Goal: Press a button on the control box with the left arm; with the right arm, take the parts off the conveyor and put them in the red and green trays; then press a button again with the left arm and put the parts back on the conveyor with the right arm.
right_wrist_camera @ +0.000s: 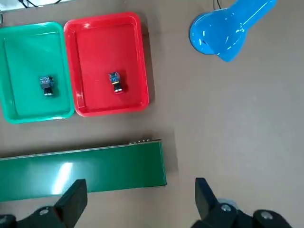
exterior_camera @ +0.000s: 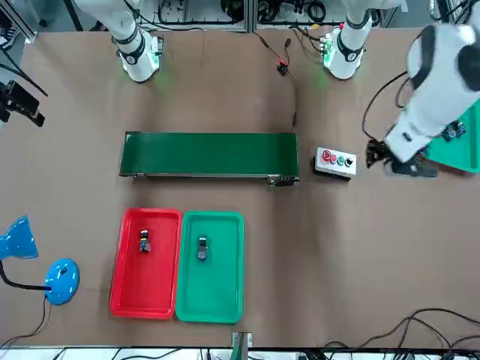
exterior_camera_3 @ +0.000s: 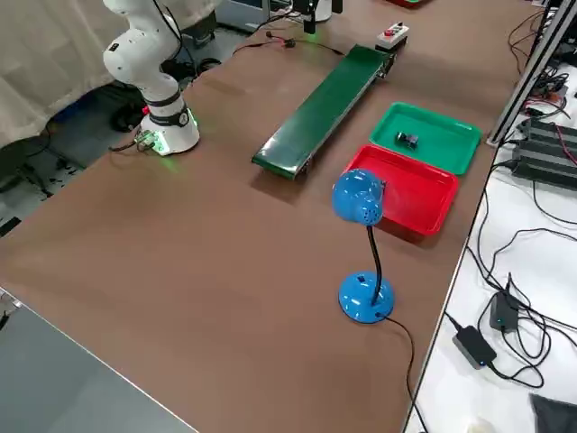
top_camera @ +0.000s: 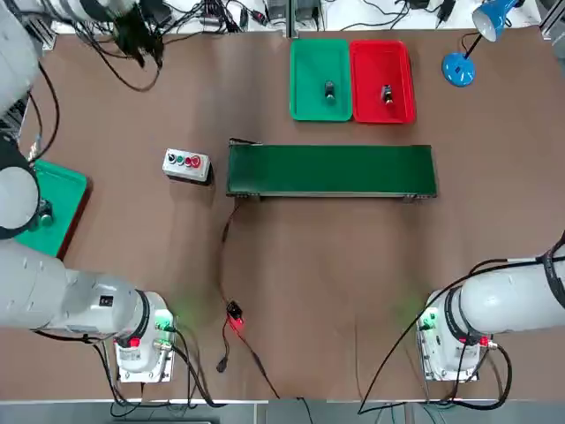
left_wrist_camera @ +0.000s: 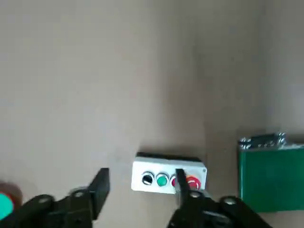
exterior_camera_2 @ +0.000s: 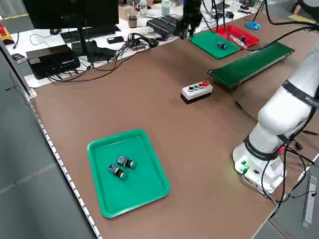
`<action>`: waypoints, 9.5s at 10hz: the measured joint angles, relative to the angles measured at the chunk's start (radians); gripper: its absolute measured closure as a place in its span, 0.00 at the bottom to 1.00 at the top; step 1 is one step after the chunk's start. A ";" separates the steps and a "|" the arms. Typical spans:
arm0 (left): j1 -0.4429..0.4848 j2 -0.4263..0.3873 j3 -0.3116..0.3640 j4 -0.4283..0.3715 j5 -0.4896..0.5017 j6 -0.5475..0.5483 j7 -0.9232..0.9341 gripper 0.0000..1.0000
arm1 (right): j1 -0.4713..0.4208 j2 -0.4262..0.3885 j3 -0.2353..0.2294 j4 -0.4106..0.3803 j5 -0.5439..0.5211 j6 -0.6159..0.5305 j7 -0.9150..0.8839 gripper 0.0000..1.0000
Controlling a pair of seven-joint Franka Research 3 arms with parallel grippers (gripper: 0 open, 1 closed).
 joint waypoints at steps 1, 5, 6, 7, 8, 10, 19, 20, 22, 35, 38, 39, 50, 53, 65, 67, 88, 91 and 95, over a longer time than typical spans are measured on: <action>0.000 0.001 0.017 0.082 0.000 -0.074 0.004 0.13 | 0.001 0.001 0.002 -0.005 0.000 0.000 -0.002 0.00; -0.003 0.003 0.050 0.329 0.000 -0.307 0.010 0.00 | 0.092 0.129 0.013 -0.043 0.001 0.124 -0.008 0.00; -0.005 0.004 0.050 0.348 0.000 -0.353 0.010 0.00 | 0.100 0.188 0.013 -0.046 0.001 0.184 -0.008 0.00; -0.004 0.006 0.050 0.352 0.000 -0.395 0.010 0.00 | 0.101 0.246 0.013 -0.048 0.001 0.248 -0.008 0.00; -0.002 0.010 0.051 0.352 0.000 -0.424 0.010 0.00 | 0.101 0.303 0.011 -0.049 0.001 0.310 -0.008 0.00; -0.001 0.021 0.051 0.352 0.000 -0.432 0.010 0.00 | 0.101 0.416 0.011 -0.051 0.001 0.438 -0.008 0.00; -0.002 0.050 0.052 0.371 0.000 -0.430 0.010 0.00 | 0.118 0.738 0.013 -0.055 0.031 0.784 -0.007 0.00; -0.004 0.051 0.051 0.373 0.000 -0.429 0.008 0.00 | 0.120 0.755 0.013 -0.073 0.031 0.836 -0.007 0.00; -0.005 0.051 0.049 0.376 0.000 -0.428 0.008 0.00 | 0.124 0.766 0.014 -0.111 0.032 0.889 -0.007 0.00; -0.002 0.054 0.051 0.379 0.000 -0.425 0.009 0.00 | 0.149 0.774 0.014 -0.180 0.032 0.963 -0.007 0.66; -0.002 0.054 0.051 0.380 0.000 -0.425 0.009 0.00 | 0.152 0.739 0.014 -0.149 0.032 0.839 -0.007 0.66; -0.002 0.054 0.051 0.380 0.000 -0.425 0.009 0.00 | 0.152 0.705 0.014 -0.139 0.032 0.786 -0.007 0.66; -0.002 0.054 0.050 0.383 0.000 -0.425 0.009 0.00 | 0.154 0.089 0.014 -0.857 0.032 0.816 -0.142 0.66; -0.002 0.054 0.050 0.383 0.000 -0.425 0.009 0.00 | 0.154 0.090 0.013 -0.982 0.032 0.979 -0.149 0.66; -0.003 0.054 0.050 0.383 0.000 -0.425 0.009 0.00 | 0.174 0.092 0.017 -0.980 0.032 1.070 -0.154 0.00; -0.003 0.054 0.049 0.383 0.000 -0.425 0.009 0.00 | 0.283 0.163 0.020 -0.786 0.048 1.049 -0.036 0.00; -0.004 0.054 0.049 0.385 0.000 -0.425 0.009 0.00 | 0.470 0.872 0.013 -0.145 0.054 1.424 0.541 0.15; -0.004 0.054 0.048 0.385 0.000 -0.425 0.009 0.00 | 0.469 0.890 0.007 -0.124 0.040 1.422 0.541 0.35; -0.004 0.054 0.048 0.385 0.000 -0.425 0.009 0.00 | 0.469 0.890 0.005 -0.123 0.031 1.420 0.540 0.50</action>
